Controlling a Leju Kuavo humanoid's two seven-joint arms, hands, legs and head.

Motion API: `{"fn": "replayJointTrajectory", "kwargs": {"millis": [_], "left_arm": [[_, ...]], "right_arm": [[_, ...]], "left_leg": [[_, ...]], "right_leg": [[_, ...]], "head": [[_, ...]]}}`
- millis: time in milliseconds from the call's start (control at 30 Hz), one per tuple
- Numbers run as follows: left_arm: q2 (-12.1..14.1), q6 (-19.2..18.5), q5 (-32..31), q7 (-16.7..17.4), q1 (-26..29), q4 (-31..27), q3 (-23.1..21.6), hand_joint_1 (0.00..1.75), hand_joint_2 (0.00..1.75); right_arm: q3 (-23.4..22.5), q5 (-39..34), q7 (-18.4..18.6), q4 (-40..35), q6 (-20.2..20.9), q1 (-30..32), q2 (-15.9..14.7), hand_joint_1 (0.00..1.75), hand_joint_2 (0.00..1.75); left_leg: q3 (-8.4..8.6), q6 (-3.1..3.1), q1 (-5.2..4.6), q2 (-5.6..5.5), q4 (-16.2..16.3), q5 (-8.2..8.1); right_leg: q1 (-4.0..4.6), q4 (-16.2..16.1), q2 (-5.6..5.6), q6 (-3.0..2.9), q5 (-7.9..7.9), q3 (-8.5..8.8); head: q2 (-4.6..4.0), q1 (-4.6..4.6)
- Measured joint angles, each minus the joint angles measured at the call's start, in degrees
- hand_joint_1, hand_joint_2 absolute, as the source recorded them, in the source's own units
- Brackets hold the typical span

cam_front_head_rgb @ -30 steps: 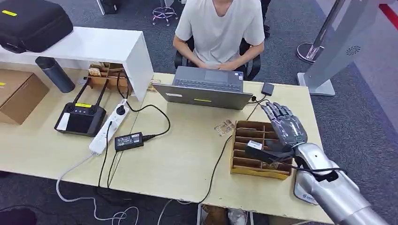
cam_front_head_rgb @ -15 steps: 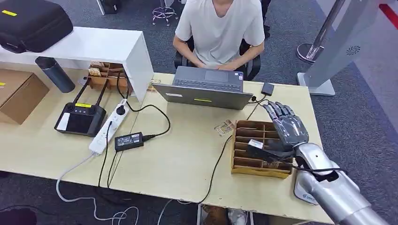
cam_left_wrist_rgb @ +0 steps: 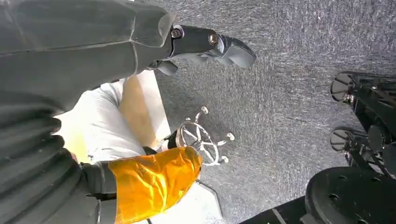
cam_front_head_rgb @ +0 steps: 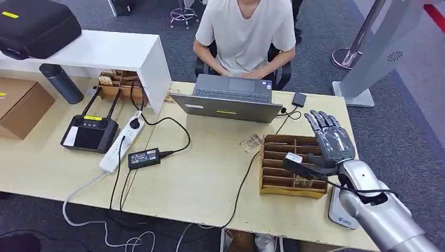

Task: Pass the card to the sensor for recognition and then transmit it.

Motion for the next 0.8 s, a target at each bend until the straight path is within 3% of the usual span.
{"fn": "replayJointTrajectory", "kwargs": {"millis": [533, 600, 800], "left_arm": [[0.00, 0.07, 0.26, 0.07, 0.02, -0.11, 0.00, 0.00, 1.75], [0.00, 0.11, 0.41, 0.13, 0.02, -0.13, 0.00, 0.00, 1.75], [0.00, 0.09, 0.70, 0.57, 0.03, -0.26, 0.00, 0.00, 1.75]], "right_arm": [[-0.92, 0.37, -0.04, -0.13, 0.09, 0.39, -0.22, 0.00, 1.75], [-0.94, 0.35, -0.07, -0.13, 0.22, 0.42, -0.22, 1.75, 1.75], [-0.94, 0.07, -0.44, -0.22, 0.59, 0.58, -0.22, 1.75, 1.75]], "left_leg": [[-0.01, 0.00, 0.00, 0.00, 0.00, 0.00], [-0.01, 0.00, 0.00, 0.00, 0.00, 0.00], [-0.01, 0.00, 0.00, 0.00, 0.00, 0.00]], "right_leg": [[0.00, 0.00, 0.00, 0.00, 0.00, 0.00], [0.00, 0.00, 0.00, 0.00, 0.00, 0.00], [0.00, 0.00, 0.00, 0.00, 0.00, 0.00]], "head": [[0.00, 0.00], [0.00, 0.00], [0.00, 0.00]]}}
